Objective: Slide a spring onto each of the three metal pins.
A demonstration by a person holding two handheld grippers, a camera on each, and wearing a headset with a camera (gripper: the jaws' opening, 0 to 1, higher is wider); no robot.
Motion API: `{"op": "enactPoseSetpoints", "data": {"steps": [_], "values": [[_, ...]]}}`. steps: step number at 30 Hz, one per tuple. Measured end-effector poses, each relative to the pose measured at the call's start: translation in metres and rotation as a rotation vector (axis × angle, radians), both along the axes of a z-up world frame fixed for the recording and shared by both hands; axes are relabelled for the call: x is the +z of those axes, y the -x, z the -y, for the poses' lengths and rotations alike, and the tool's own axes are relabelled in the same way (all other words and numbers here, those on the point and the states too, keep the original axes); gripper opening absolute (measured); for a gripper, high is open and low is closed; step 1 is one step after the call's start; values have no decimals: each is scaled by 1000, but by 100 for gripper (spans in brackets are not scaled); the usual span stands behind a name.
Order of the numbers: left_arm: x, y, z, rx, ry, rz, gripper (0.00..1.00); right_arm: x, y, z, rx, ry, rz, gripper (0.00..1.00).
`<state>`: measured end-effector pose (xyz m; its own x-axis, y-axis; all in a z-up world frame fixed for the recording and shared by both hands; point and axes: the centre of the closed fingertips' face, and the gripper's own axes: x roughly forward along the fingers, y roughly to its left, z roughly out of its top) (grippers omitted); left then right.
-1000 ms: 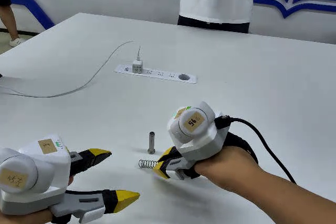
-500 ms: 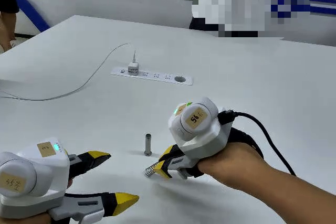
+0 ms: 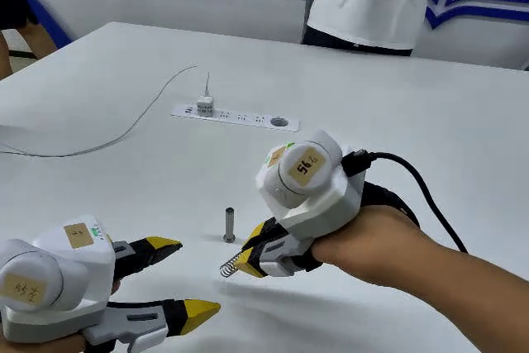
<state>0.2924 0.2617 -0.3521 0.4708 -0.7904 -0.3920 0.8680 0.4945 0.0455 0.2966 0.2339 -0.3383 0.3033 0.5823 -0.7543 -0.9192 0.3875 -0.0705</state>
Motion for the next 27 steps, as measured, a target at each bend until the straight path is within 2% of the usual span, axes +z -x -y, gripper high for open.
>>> {"op": "enactPoseSetpoints", "data": {"steps": [11, 20, 27], "values": [[-2, 9, 6, -60, -27, 43, 34, 7, 14, -14, 46, -8, -28, 12], [-3, 12, 14, -92, -43, 69, 25, 7, 21, -16, 69, 4, -41, 12], [-2, 13, 16, -98, -40, 74, 18, 11, 22, -19, 80, -1, -35, 12]]}}
